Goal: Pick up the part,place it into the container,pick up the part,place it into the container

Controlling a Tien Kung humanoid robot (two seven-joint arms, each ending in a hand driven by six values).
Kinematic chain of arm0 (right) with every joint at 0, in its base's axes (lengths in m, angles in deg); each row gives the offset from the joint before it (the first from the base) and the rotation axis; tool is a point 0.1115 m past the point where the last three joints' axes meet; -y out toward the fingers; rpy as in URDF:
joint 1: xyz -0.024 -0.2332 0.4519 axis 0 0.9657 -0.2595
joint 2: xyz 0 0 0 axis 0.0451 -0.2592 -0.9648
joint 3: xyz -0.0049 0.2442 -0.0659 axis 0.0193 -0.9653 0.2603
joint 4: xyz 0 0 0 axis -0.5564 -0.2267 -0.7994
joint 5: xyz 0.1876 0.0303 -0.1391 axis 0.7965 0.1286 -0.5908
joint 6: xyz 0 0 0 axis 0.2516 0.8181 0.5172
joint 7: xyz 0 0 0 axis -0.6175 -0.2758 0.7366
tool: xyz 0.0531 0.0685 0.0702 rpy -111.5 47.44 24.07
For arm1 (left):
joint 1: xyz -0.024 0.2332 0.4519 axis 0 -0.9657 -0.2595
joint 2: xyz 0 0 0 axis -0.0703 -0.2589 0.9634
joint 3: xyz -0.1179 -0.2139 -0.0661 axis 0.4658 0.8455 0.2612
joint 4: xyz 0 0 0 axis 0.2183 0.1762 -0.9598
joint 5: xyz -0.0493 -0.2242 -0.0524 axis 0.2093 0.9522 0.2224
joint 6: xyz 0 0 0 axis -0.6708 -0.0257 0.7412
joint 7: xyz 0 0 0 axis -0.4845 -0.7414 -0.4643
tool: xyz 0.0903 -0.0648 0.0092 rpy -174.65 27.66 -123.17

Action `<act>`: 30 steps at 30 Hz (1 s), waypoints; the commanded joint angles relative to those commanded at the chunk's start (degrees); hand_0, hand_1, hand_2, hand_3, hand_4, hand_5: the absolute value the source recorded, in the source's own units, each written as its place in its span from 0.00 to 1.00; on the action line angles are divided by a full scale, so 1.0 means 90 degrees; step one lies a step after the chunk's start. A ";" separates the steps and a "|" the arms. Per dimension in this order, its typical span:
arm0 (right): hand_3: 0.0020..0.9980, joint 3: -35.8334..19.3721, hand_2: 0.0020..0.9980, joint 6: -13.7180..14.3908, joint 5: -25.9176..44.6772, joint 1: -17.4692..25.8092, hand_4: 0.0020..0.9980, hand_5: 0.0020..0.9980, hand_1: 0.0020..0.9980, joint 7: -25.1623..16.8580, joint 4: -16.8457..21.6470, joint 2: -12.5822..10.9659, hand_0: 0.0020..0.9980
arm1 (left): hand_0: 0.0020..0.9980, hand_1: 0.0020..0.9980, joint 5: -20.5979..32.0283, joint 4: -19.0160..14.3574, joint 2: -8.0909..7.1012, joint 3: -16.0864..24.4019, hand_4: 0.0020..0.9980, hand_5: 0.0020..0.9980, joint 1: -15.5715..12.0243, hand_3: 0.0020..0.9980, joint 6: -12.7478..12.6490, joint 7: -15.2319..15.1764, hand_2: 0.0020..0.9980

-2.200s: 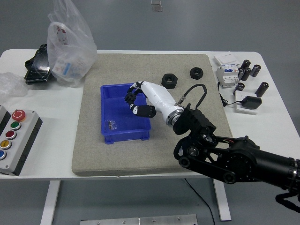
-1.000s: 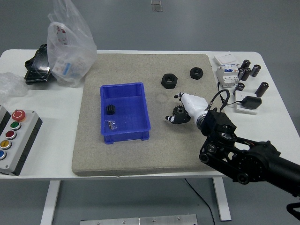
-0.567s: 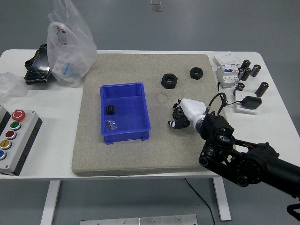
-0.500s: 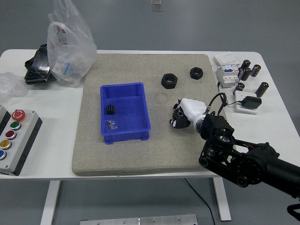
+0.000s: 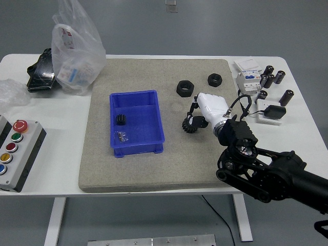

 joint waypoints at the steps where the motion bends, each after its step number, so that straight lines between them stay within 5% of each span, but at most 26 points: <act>1: 0.35 0.0019 0.30 0.0157 0.0107 -0.0034 0.12 0.00 0.53 0.0000 0.0018 0.0031 0.45 | 0.84 0.77 0.0004 0.0000 0.0000 -0.0001 0.92 0.84 -0.0002 0.90 -0.0001 0.0001 0.76; 5: 0.39 0.0058 0.33 0.0646 0.0246 -0.0143 0.19 0.00 0.55 0.0000 0.0113 0.0180 0.48 | 0.84 0.77 0.0002 0.0000 0.0000 -0.0003 0.92 0.84 0.0000 0.90 0.0000 0.0006 0.76; 7: 0.39 0.0004 0.33 0.0636 0.0106 -0.0161 0.19 0.00 0.55 0.0000 0.0149 0.0229 0.48 | 0.84 0.77 0.0015 0.0000 0.0001 -0.0019 0.92 0.84 0.0007 0.90 0.0007 0.0000 0.76; 10: 0.39 -0.0155 0.33 0.0326 -0.0061 -0.0132 0.19 0.00 0.55 0.0000 0.0194 0.0173 0.48 | 0.84 0.77 0.0033 0.0000 0.0005 -0.0033 0.92 0.84 0.0010 0.90 0.0010 -0.0004 0.76; 11: 0.75 -0.0230 0.74 0.0177 -0.0130 -0.0114 0.48 0.16 0.69 0.0000 0.0225 0.0127 0.47 | 0.84 0.77 0.0029 0.0000 0.0008 -0.0026 0.92 0.84 0.0006 0.90 0.0008 0.0003 0.76; 16: 0.75 -0.0532 0.74 -0.0551 -0.0255 -0.0045 0.48 0.16 0.69 0.0000 0.0358 -0.0061 0.47 | 0.84 0.77 -0.0018 0.0000 0.0011 0.0032 0.92 0.84 -0.0024 0.90 -0.0009 0.0049 0.76; 17: 0.94 -0.0566 0.86 -0.0709 -0.0210 -0.0032 0.72 0.22 0.77 0.0000 0.0366 -0.0082 0.49 | 0.84 0.77 -0.0022 0.0000 0.0008 0.0036 0.92 0.84 -0.0025 0.89 -0.0012 0.0049 0.76; 22: 0.94 -0.0581 0.86 -0.1367 0.0103 0.0038 0.72 0.22 0.77 0.0000 0.0398 -0.0142 0.49 | 0.84 0.77 0.0010 0.0000 -0.0002 0.0011 0.92 0.84 -0.0011 0.89 -0.0013 0.0024 0.76; 23: 0.98 -0.0576 0.90 -0.1464 0.0151 0.0054 0.80 0.28 0.81 0.0000 0.0413 -0.0152 0.51 | 0.84 0.77 0.0014 0.0000 -0.0001 0.0007 0.92 0.84 -0.0008 0.89 -0.0012 0.0021 0.76; 30: 0.98 -0.0481 0.90 -0.1691 0.0418 0.0096 0.81 0.31 0.81 0.0000 0.0387 -0.0223 0.51 | 0.84 0.77 0.0026 0.0000 0.0001 0.0002 0.92 0.84 -0.0013 0.89 -0.0023 0.0022 0.76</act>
